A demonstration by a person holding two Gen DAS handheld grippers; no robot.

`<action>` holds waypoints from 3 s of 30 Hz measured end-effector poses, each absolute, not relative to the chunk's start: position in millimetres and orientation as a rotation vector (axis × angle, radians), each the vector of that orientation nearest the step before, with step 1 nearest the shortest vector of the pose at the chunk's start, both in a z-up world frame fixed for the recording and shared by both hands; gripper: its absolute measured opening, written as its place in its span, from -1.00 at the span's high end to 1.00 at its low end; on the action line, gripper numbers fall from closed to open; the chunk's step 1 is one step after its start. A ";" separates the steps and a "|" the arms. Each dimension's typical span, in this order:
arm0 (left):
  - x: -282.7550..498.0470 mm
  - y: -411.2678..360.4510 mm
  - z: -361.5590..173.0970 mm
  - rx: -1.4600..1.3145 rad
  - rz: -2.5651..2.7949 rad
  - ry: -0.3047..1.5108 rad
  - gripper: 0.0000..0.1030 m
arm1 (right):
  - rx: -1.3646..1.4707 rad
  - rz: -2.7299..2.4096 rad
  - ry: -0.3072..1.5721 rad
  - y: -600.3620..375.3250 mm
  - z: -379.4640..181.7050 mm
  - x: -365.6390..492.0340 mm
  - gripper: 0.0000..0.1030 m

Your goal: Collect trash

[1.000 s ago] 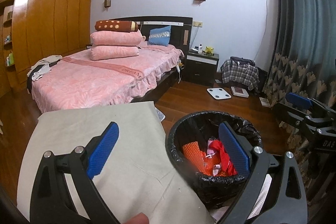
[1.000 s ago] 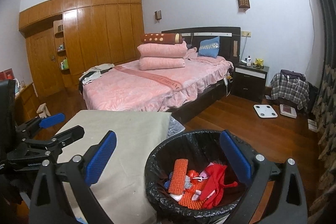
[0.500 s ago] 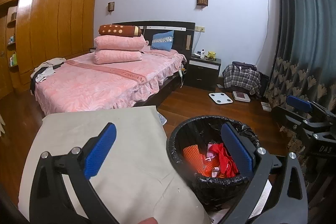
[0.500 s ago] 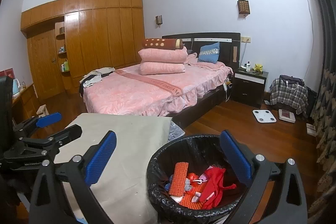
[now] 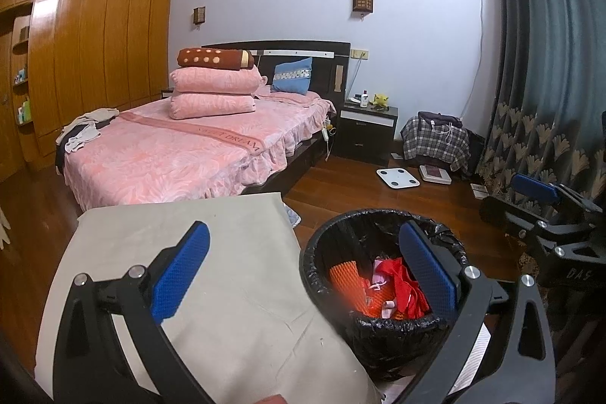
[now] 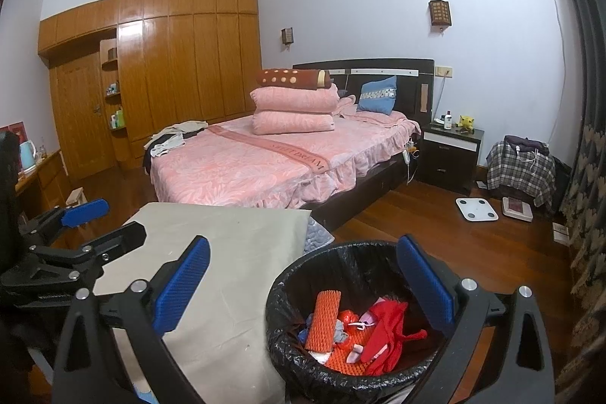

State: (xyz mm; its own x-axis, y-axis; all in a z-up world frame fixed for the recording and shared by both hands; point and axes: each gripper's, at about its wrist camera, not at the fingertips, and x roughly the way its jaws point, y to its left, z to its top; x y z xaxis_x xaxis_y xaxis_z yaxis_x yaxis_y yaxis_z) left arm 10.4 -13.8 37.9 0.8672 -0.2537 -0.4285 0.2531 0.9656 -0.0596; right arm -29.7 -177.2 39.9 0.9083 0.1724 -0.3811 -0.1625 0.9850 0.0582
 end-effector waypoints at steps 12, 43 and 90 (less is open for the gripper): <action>8.6 -13.2 38.4 0.002 -0.262 0.454 -0.89 | 0.027 0.174 0.399 -175.4 38.2 -31.0 -0.88; 8.4 -16.1 39.7 0.006 -0.261 0.453 -0.89 | 0.027 0.176 0.405 -169.2 35.4 -32.2 -0.88; 8.7 -13.8 39.4 0.011 -0.263 0.463 -0.89 | 0.031 0.176 0.416 -160.7 30.1 -36.2 -0.88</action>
State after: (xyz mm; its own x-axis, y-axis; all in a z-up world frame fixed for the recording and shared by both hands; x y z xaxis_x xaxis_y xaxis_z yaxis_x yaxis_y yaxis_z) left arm 8.7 -13.8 39.4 0.8616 -0.2483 -0.4427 0.2531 0.9662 -0.0492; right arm -36.2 -160.7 30.1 0.8996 0.1767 -0.3994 -0.1639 0.9842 0.0662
